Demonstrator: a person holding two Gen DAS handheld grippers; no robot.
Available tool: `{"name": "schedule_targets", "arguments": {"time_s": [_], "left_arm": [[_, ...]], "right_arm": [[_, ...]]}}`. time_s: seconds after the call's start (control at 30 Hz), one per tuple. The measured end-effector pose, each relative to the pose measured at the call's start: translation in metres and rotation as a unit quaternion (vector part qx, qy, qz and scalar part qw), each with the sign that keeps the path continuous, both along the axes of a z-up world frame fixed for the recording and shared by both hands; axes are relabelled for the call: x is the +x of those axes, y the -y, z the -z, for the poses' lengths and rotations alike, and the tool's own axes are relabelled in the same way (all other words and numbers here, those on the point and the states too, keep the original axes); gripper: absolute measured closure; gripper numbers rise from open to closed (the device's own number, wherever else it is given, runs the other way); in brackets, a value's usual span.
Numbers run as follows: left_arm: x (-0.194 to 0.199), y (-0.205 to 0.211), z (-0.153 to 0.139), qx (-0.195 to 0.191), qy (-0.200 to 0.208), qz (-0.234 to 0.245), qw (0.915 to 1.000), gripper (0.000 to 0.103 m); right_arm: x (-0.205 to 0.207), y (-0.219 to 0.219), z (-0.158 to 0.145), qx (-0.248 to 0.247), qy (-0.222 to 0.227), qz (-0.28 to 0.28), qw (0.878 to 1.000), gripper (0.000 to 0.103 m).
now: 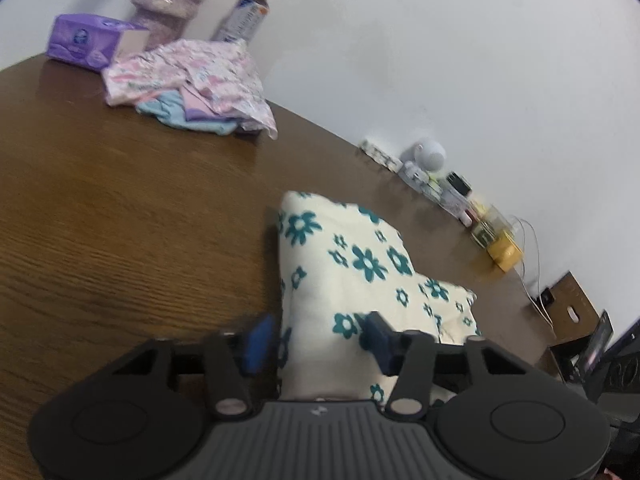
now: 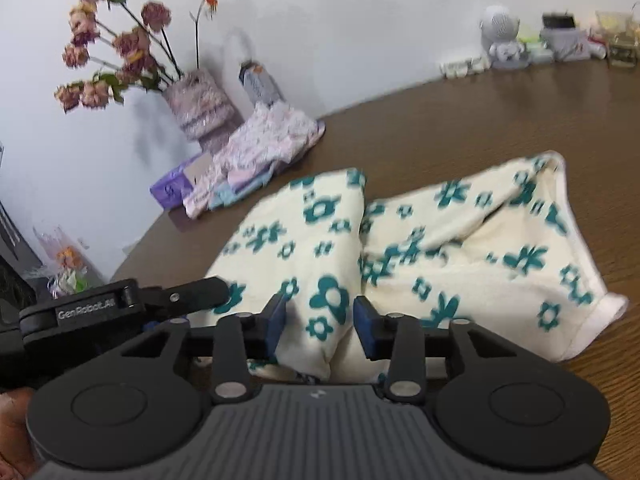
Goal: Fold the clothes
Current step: 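Lift the pinched bundle edge with both tools and roll it over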
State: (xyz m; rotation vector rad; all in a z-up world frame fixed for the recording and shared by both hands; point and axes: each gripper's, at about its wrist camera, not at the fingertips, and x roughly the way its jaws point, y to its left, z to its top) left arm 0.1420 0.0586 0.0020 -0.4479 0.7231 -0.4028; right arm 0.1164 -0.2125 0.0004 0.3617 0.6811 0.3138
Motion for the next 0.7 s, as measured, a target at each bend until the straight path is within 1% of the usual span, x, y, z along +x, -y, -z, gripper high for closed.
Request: {"name": "schedule_targets", "arguments": {"time_s": [0.07, 0.1, 0.13, 0.17, 0.2, 0.23, 0.27, 0.3, 0.33, 0.4, 0.47, 0.5, 0.53, 0.6, 0.63, 0.7], "left_arm": [[-0.001, -0.002, 0.000, -0.005, 0.001, -0.002, 1.0000, 0.058], [-0.003, -0.003, -0.001, -0.007, 0.001, -0.004, 1.0000, 0.055], [-0.005, -0.004, -0.002, -0.007, 0.001, -0.006, 1.0000, 0.047], [-0.007, -0.005, -0.003, -0.005, 0.003, -0.008, 0.9999, 0.044], [-0.009, -0.005, -0.003, -0.002, 0.005, -0.009, 0.9999, 0.044], [-0.010, -0.005, -0.003, -0.002, 0.005, -0.005, 1.0000, 0.047], [-0.010, -0.004, -0.002, -0.002, 0.004, 0.001, 1.0000, 0.055], [-0.009, -0.004, 0.000, -0.003, 0.002, 0.006, 1.0000, 0.060], [-0.009, -0.003, 0.000, -0.001, 0.003, 0.007, 1.0000, 0.060], [-0.010, -0.004, 0.000, -0.003, 0.004, 0.005, 1.0000, 0.060], [-0.012, -0.006, -0.001, -0.006, 0.003, -0.001, 1.0000, 0.046], [-0.013, -0.006, -0.002, -0.003, 0.006, -0.003, 1.0000, 0.045], [-0.014, -0.006, -0.003, -0.001, 0.008, -0.006, 0.9999, 0.045], [-0.014, -0.007, -0.003, -0.001, 0.009, -0.005, 0.9999, 0.046], [-0.014, -0.006, -0.003, -0.001, 0.010, -0.004, 0.9999, 0.048], [-0.013, -0.006, -0.001, -0.004, 0.008, 0.000, 1.0000, 0.059]], "right_arm": [[-0.003, 0.000, -0.001, 0.000, 0.004, 0.000, 1.000, 0.072], [-0.004, 0.001, -0.002, 0.004, 0.005, 0.001, 1.000, 0.071], [-0.006, 0.003, -0.003, 0.006, 0.008, 0.003, 1.000, 0.068], [-0.009, 0.005, -0.004, 0.008, 0.011, 0.005, 1.000, 0.066], [-0.011, 0.005, -0.005, 0.004, 0.015, 0.006, 1.000, 0.066], [-0.013, 0.005, -0.005, 0.000, 0.018, 0.006, 1.000, 0.066], [-0.013, 0.004, -0.004, -0.002, 0.016, 0.004, 1.000, 0.067], [-0.012, 0.003, -0.003, -0.004, 0.015, 0.002, 1.000, 0.075], [-0.012, 0.001, -0.002, -0.006, 0.013, -0.001, 1.000, 0.080], [-0.012, 0.001, -0.001, -0.006, 0.013, -0.002, 1.000, 0.080], [-0.014, 0.002, -0.002, -0.002, 0.015, 0.000, 1.000, 0.077], [-0.015, 0.003, -0.003, -0.001, 0.017, 0.001, 1.000, 0.074], [-0.015, 0.004, -0.003, 0.001, 0.018, 0.002, 1.000, 0.068], [-0.017, 0.005, -0.004, 0.005, 0.021, 0.005, 1.000, 0.065], [-0.018, 0.006, -0.005, 0.006, 0.022, 0.006, 1.000, 0.065], [-0.016, 0.006, -0.004, 0.005, 0.019, 0.006, 1.000, 0.065]]}}
